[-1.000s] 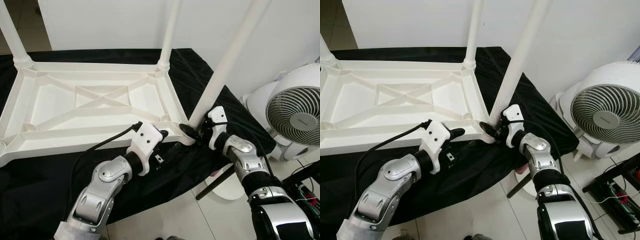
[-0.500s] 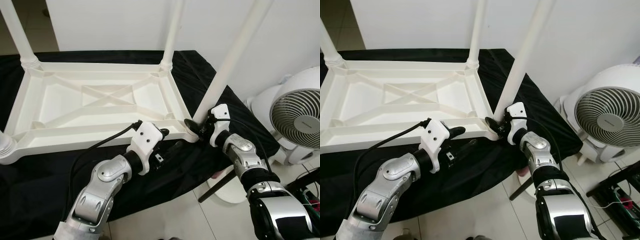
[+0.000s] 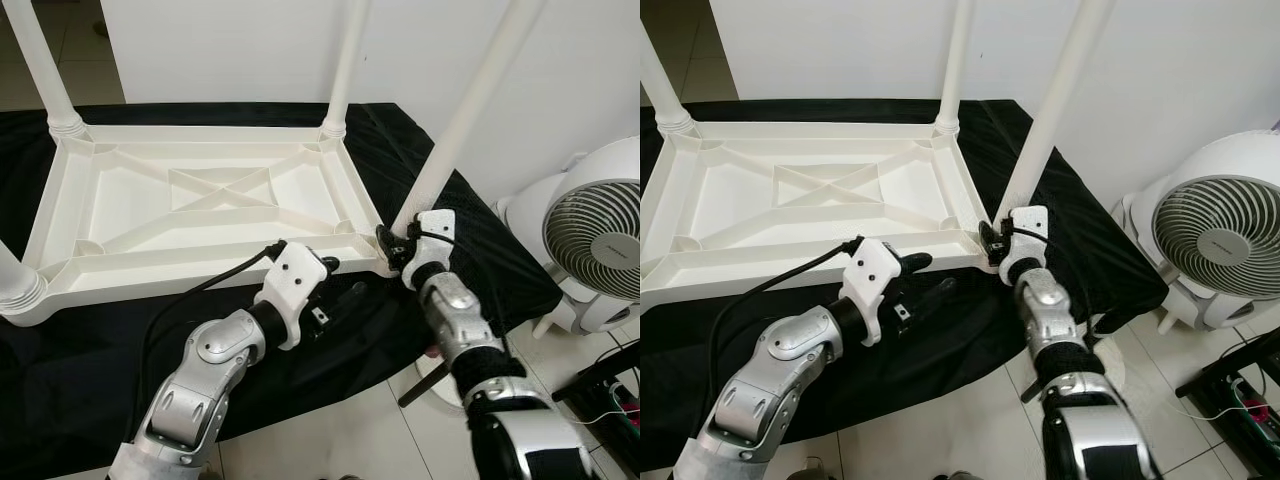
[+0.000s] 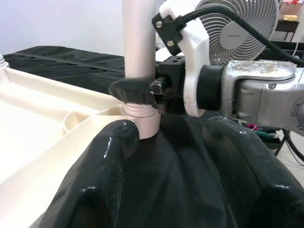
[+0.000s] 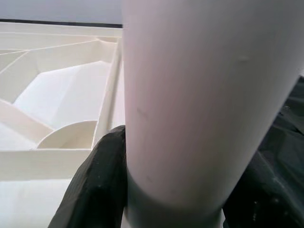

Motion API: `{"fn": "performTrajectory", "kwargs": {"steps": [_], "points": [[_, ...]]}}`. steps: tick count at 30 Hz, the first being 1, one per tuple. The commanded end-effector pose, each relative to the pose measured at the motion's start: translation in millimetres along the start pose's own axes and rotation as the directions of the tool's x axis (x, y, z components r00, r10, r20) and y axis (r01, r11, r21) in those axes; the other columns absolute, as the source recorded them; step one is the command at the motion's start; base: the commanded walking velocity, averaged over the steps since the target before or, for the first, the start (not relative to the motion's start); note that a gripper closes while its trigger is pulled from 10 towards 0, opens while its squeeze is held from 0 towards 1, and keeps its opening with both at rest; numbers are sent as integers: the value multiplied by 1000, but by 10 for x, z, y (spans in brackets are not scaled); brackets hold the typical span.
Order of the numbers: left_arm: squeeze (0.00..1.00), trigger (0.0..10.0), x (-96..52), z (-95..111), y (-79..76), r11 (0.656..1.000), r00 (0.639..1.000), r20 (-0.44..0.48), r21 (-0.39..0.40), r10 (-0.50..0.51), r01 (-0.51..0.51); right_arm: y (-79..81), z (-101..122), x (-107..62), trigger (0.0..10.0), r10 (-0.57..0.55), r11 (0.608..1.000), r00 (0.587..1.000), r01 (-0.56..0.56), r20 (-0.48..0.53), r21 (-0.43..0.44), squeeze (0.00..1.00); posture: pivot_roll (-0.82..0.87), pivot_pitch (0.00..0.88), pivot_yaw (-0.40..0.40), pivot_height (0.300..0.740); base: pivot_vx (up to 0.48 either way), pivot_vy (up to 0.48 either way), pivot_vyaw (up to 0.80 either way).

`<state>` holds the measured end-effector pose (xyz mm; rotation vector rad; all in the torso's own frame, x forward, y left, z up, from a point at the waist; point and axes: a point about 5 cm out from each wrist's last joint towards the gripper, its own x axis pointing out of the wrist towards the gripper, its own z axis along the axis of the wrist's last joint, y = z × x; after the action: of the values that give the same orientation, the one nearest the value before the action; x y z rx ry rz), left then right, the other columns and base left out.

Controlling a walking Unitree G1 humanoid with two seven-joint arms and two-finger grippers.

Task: Building children table

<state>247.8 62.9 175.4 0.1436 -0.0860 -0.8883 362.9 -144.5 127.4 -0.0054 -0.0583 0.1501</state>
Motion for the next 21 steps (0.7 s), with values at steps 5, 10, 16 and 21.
{"fn": "performTrajectory", "kwargs": {"steps": [5, 10, 16, 21], "points": [[0, 10000, 12, -31, -25, 1000, 1000, -16, -13, 26, -26, -109, -119, -94, 0, -251, 967, 967, 249, -36, -55, 0, 100, 48, -124, 740, 0, 0, 0], [0, 10000, 8, -35, -44, 1000, 1000, -17, -16, 20, -20, -75, -67, -144, 0, -394, 919, 919, 394, 6, -30, 0, 96, 47, -122, 740, 0, 0, 0], [0, 10000, 6, -35, -43, 1000, 1000, -16, -18, 22, -22, -94, -27, -207, 9843, -405, 914, 913, 405, 45, 18, 0, 96, 48, -127, 740, 0, 0, 0], [0, 10000, 7, -41, -45, 999, 1000, -16, -22, 27, -27, -156, 10, -258, 10000, -404, 915, 911, 401, 80, 50, 1000, 91, 49, -129, 740, 0, 0, 0]]}}
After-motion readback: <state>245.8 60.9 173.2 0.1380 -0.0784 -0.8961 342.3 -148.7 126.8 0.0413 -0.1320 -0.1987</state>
